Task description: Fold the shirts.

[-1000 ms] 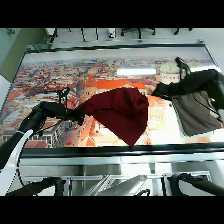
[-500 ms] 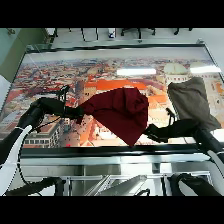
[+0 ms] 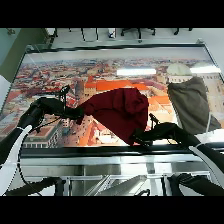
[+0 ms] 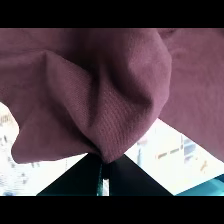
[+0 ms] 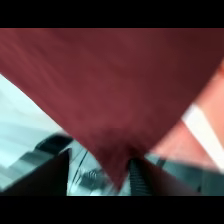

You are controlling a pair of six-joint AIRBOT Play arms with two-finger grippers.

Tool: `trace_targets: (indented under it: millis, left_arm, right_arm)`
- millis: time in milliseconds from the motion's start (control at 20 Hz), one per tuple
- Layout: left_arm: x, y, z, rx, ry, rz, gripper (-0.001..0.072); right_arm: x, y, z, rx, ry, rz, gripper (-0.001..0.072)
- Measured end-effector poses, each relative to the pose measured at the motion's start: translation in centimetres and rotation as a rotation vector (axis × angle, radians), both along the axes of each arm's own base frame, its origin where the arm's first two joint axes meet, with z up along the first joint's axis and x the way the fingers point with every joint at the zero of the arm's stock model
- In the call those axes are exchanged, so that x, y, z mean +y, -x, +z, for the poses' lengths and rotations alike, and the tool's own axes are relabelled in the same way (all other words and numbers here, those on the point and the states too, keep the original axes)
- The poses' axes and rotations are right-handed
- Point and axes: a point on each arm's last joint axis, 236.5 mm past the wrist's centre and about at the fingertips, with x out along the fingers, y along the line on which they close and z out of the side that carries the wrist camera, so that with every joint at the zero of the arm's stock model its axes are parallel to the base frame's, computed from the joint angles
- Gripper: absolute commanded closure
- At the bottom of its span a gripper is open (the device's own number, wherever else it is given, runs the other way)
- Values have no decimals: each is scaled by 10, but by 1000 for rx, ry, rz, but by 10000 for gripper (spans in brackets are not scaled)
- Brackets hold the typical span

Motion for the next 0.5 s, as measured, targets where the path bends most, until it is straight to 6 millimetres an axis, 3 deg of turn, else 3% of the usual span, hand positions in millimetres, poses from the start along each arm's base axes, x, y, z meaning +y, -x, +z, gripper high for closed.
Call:
trace_targets:
  millis: [50, 200, 300, 400, 500]
  left_arm:
    - [0, 1, 0, 4, 0, -2, 691]
    - [0, 2, 12, -21, 5, -4, 691]
    - [5, -6, 42, -100, 14, 9, 692]
    - [16, -21, 104, -260, 28, 42, 691]
    - [34, -31, 203, -503, 41, 86, 691]
  right_arm:
    - [2, -9, 0, -32, 18, 9, 686]
    - [18, -38, 23, -121, -10, 18, 687]
    - [26, -65, 60, -227, -46, 23, 687]
    - [24, -102, 131, -408, -98, 16, 687]
    - [10, -131, 233, -654, -141, -9, 687]
